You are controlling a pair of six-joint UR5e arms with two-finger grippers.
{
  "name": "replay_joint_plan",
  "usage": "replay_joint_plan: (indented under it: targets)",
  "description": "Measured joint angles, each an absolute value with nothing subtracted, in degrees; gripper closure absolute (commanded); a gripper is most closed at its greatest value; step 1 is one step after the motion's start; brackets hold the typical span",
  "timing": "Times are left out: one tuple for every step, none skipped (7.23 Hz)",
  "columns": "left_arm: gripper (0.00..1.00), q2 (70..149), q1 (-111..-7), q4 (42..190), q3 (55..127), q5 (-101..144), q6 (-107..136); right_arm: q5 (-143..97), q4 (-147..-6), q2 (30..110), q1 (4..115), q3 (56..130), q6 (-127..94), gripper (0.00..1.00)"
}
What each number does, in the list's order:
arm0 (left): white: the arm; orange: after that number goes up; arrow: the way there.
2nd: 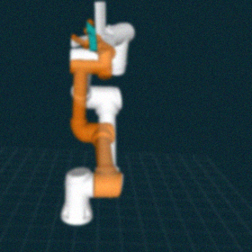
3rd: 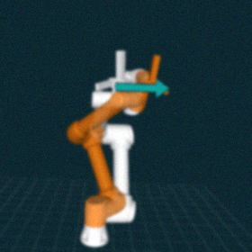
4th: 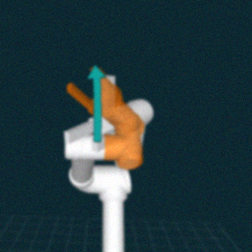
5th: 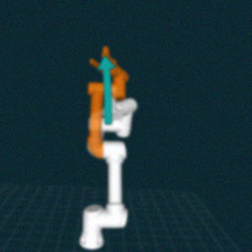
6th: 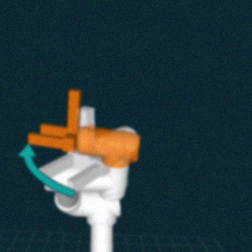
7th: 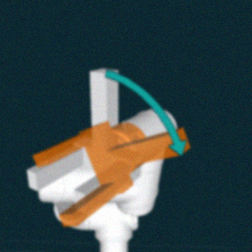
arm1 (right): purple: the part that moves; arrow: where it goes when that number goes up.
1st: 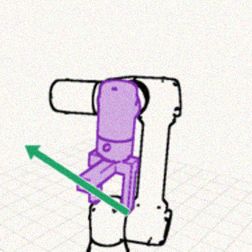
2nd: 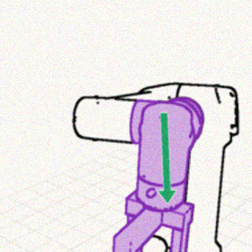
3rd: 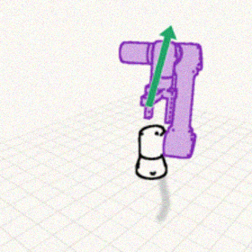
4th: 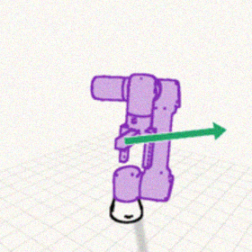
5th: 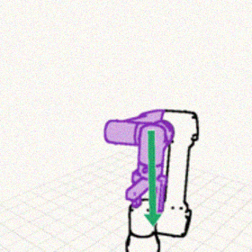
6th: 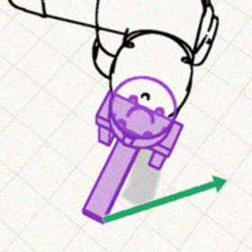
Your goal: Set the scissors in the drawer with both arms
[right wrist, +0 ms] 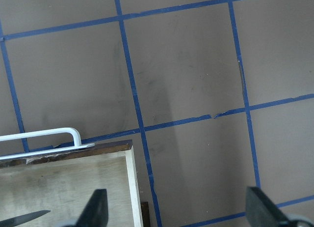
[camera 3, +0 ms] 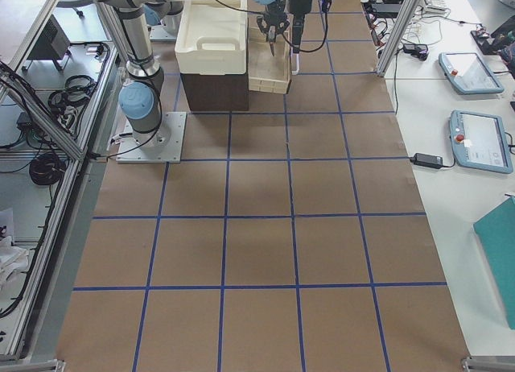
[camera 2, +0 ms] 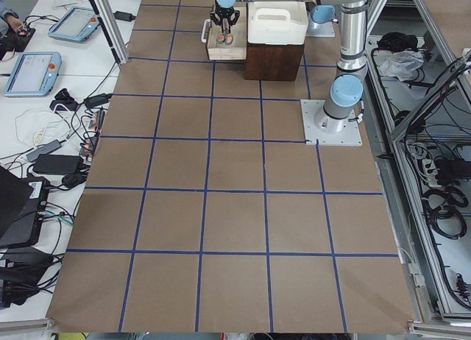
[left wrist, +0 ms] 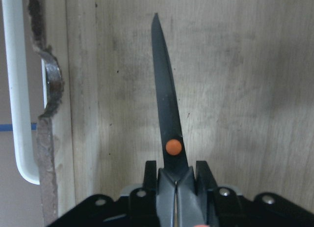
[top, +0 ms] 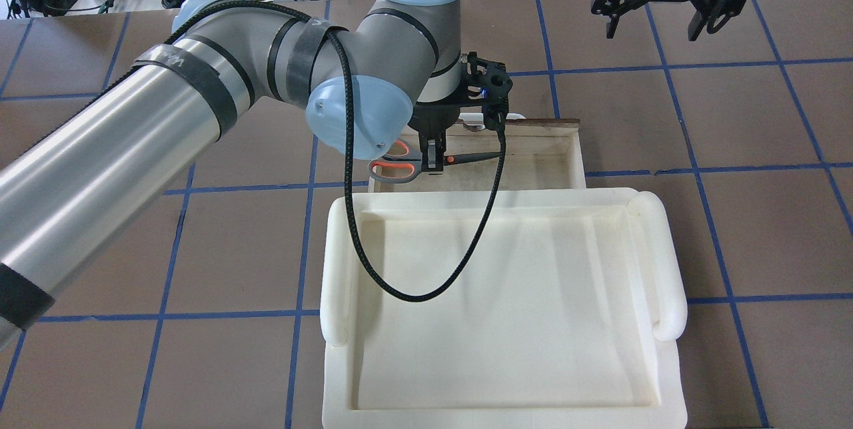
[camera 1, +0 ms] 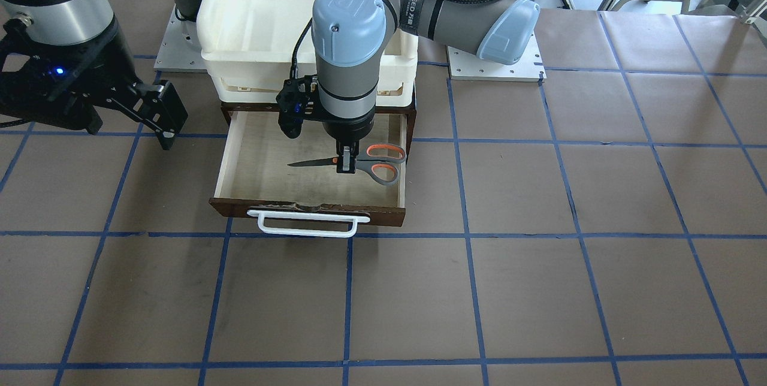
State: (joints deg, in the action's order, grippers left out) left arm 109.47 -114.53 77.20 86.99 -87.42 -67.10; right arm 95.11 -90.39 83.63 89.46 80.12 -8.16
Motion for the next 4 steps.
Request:
replay_joint_plan:
  targets:
    - [1.00, 109.79, -114.68, 77.18, 87.06, -87.18, -66.71, 95.46, -90.46, 83.74, 89.30, 80.54, -6.19, 0.00]
    - [1.00, 110.16, -115.11, 77.13, 87.08, -87.10, -65.69, 95.56, -90.53, 83.78, 89.12, 80.74, -4.98, 0.00]
    - [1.00, 110.60, -115.76, 76.72, 87.12, -87.09, -64.65, 95.46, -90.60, 83.85, 88.99, 80.81, -4.63, 0.00]
    - [1.00, 110.99, -116.23, 76.17, 87.15, -87.09, -63.98, 95.42, -90.81, 83.89, 88.94, 80.84, -4.47, 0.00]
